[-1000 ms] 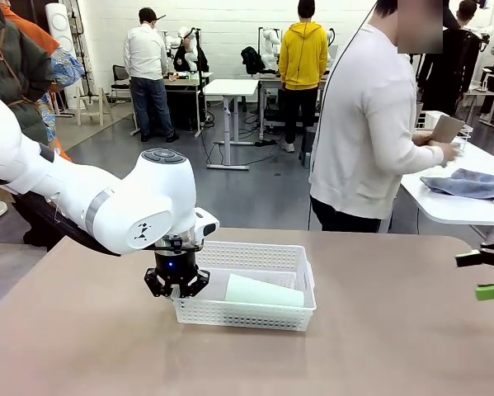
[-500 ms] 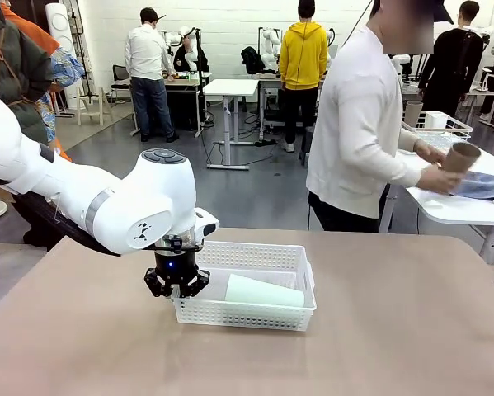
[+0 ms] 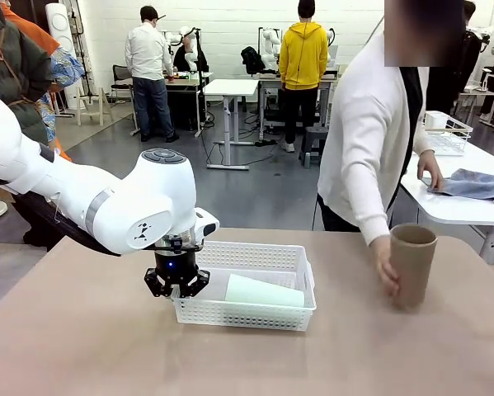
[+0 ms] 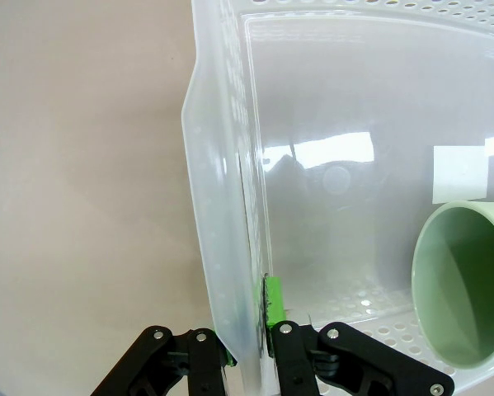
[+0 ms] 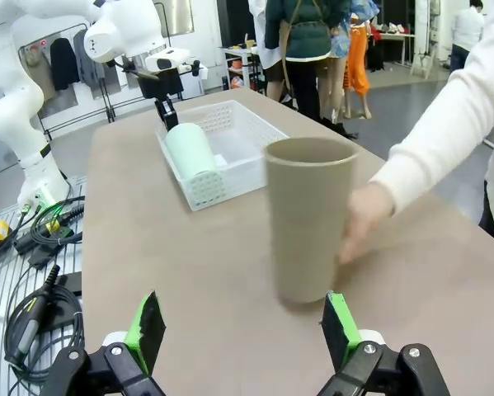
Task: Clean and organize the cups into the basket.
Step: Pick up the Organizing basket and move it to the center of the table, then pick up the Reusable plastic cup from the right side of the table and place it inside the Organizing basket, then pick up the Reusable plastic cup from the right side of the table and stack it inside the Organizing basket in the center of the table.
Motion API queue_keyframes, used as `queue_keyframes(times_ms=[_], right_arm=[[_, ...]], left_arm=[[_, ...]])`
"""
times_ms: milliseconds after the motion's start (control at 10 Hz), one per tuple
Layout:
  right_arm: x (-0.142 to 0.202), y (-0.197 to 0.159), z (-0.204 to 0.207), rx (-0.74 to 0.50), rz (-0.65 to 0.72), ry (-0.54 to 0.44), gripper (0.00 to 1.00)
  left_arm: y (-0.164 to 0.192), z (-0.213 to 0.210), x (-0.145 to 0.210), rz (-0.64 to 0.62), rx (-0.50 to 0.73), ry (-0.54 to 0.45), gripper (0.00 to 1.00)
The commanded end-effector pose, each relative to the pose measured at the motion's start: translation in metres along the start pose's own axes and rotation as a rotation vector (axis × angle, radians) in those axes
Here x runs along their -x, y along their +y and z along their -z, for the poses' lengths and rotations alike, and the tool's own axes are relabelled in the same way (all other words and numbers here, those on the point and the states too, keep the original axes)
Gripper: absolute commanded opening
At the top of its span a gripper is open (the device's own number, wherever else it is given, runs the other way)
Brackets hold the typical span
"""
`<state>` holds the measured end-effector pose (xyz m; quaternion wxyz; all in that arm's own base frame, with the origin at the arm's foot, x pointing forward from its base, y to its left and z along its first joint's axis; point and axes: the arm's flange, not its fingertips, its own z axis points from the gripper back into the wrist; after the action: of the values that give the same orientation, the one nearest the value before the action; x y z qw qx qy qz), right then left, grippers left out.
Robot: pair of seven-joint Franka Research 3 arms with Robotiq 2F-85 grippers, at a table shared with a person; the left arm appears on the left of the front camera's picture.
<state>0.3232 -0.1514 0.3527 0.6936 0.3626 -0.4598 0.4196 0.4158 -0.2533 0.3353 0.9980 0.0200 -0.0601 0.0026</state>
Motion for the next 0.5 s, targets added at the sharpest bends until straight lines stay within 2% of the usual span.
queue_keyframes(times_ms=[0,400], right_arm=[[0.0011,0.0014,0.0017,-0.011,0.001,-0.001,1.0],[0.0011,0.0014,0.0017,-0.011,0.001,-0.001,1.0]], left_arm=[[-0.002,-0.0009,-0.0008,0.0,0.001,-0.003,0.0],[-0.002,-0.0009,-0.0008,0.0,0.001,-0.003,0.0]])
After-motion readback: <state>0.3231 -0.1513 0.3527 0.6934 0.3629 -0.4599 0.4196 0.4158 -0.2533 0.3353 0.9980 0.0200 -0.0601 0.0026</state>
